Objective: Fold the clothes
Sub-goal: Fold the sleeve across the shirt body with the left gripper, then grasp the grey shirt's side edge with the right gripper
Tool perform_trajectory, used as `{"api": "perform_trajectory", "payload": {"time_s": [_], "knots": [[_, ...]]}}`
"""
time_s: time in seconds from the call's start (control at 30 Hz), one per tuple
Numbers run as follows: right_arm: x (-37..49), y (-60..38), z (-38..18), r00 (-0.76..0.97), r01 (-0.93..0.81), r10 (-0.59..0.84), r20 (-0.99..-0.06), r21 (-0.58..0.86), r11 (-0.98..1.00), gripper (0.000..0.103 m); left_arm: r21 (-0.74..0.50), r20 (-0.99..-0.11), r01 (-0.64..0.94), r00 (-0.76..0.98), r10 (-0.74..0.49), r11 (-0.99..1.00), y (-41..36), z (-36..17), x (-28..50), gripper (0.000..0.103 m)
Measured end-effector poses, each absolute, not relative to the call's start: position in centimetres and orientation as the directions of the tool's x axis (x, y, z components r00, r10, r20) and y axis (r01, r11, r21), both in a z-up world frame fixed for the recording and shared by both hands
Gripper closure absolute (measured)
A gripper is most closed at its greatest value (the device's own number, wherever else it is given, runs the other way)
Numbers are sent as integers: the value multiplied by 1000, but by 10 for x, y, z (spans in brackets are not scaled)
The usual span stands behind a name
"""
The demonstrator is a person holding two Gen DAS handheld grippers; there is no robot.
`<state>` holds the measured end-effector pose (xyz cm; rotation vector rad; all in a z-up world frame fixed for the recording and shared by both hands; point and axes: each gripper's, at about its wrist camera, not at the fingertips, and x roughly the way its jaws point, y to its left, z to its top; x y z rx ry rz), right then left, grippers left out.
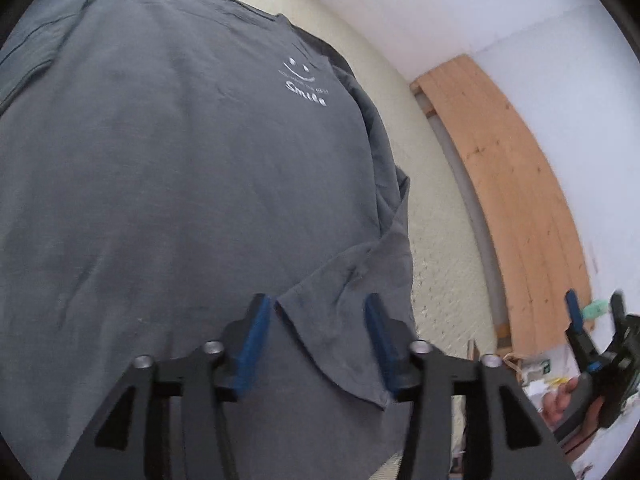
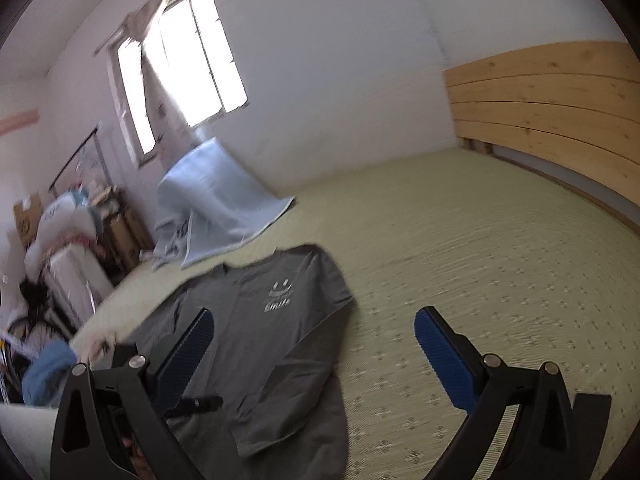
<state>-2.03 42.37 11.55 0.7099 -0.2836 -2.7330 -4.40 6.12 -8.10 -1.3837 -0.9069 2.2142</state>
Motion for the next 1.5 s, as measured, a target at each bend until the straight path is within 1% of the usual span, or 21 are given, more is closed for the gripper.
{"api": "perform_trajectory", "payload": {"time_s": [0.07,0.13,0.27,0.33,0.37,0.47,0.6,0.67,0.87,0.93,1.07,1.1,1.17,1.2,1.33,1.5], "knots": [[-17,397,104,-798,318,-364,-480,177,-931,0,-713,-640,46,-450,623,-699,56,-81,-46,38],[-14,370,93,-762,400,-385,-521,90,-912,0,-734,-627,60,-441,642,-676,56,-77,-50,38],[-7,317,70,-683,555,-404,-608,-73,-828,0,-726,-631,4,-401,664,-687,69,-59,-54,38],[1,295,49,-654,620,-366,-662,-192,-761,1,-724,-633,-10,-389,669,-690,69,-50,-54,38],[6,285,36,-655,637,-323,-683,-269,-723,1,-728,-631,-3,-387,673,-685,66,-48,-54,38],[15,271,8,-661,658,-236,-713,-400,-638,2,-726,-648,33,-367,667,-687,53,-47,-52,38],[23,260,-27,-687,662,-126,-716,-545,-515,20,-718,-664,70,-365,652,-692,39,-49,-50,38],[23,253,-42,-695,662,-79,-714,-594,-457,25,-732,-654,78,-358,667,-676,36,-49,-52,38],[18,239,-59,-692,676,-43,-720,-626,-388,43,-746,-644,100,-360,675,-658,28,-50,-56,38],[16,235,-65,-691,680,-32,-722,-635,-365,56,-751,-642,109,-354,680,-651,26,-52,-56,38],[10,234,-65,-675,692,-37,-737,-615,-379,60,-753,-645,123,-334,688,-646,27,-60,-55,38],[8,233,-64,-667,697,-37,-744,-606,-384,65,-748,-652,127,-329,684,-652,28,-61,-55,38],[7,231,-66,-651,706,-31,-758,-590,-391,87,-735,-666,126,-322,673,-666,31,-63,-54,38],[6,230,-66,-650,703,-19,-760,-591,-396,100,-729,-671,124,-319,669,-673,33,-64,-54,38],[-5,230,-45,-641,687,-83,-763,-523,-504,100,-756,-648,136,-295,702,-640,43,-72,-52,38],[-18,236,-14,-650,647,-159,-743,-432,-629,100,-789,-615,201,-266,743,-581,49,-87,-53,38]]}}
